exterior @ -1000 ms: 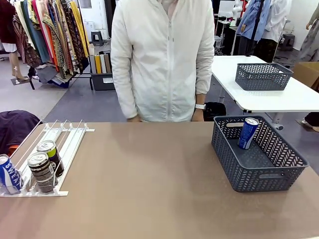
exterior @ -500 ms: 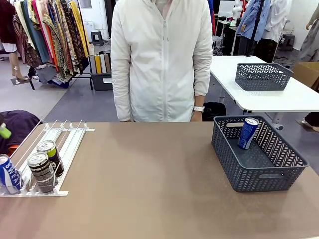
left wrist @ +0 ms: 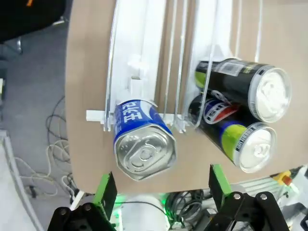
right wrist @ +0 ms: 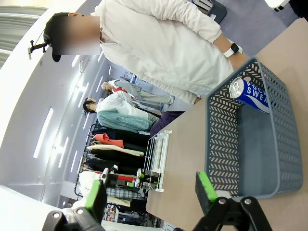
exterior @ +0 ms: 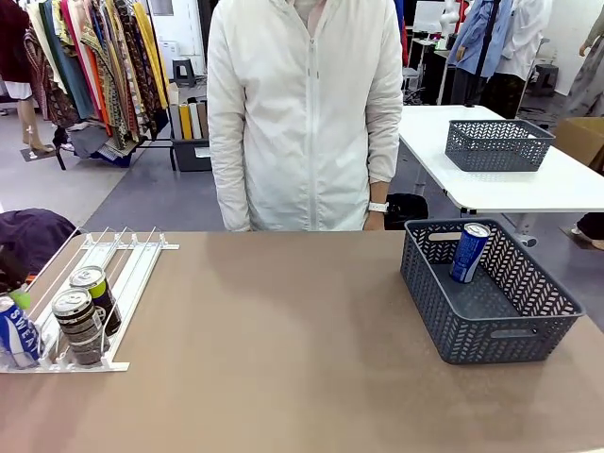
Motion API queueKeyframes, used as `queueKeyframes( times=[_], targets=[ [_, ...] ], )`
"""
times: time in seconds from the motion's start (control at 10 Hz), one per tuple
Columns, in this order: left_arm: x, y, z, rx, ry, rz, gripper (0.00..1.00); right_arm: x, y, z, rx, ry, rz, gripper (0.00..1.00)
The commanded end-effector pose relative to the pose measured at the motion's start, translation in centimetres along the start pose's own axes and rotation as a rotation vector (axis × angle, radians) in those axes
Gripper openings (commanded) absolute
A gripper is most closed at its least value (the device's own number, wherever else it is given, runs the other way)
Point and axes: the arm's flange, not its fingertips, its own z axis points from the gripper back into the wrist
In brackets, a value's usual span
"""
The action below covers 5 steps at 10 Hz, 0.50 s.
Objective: Retrieve and store the cans from the dispenser.
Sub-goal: Pick up the last remaining can from one row of the Automatic Can Dispenser and place it in the middle of the table.
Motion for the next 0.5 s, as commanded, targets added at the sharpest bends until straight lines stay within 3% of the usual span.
queueKeyframes(
  times=[0.0,0.4],
  targets=[
    [0.4,-0.6,-1.6,0.100,0.005,0.042,1.00,0.3,0.3,-0.2,0.024,-0.019,0.005,1.00],
    [0.9,-1.3,-3.5,0.151,-0.002,0.042,1.00,0.3,0.3,-0.2,0.024,-0.019,0.005,1.00]
  ],
)
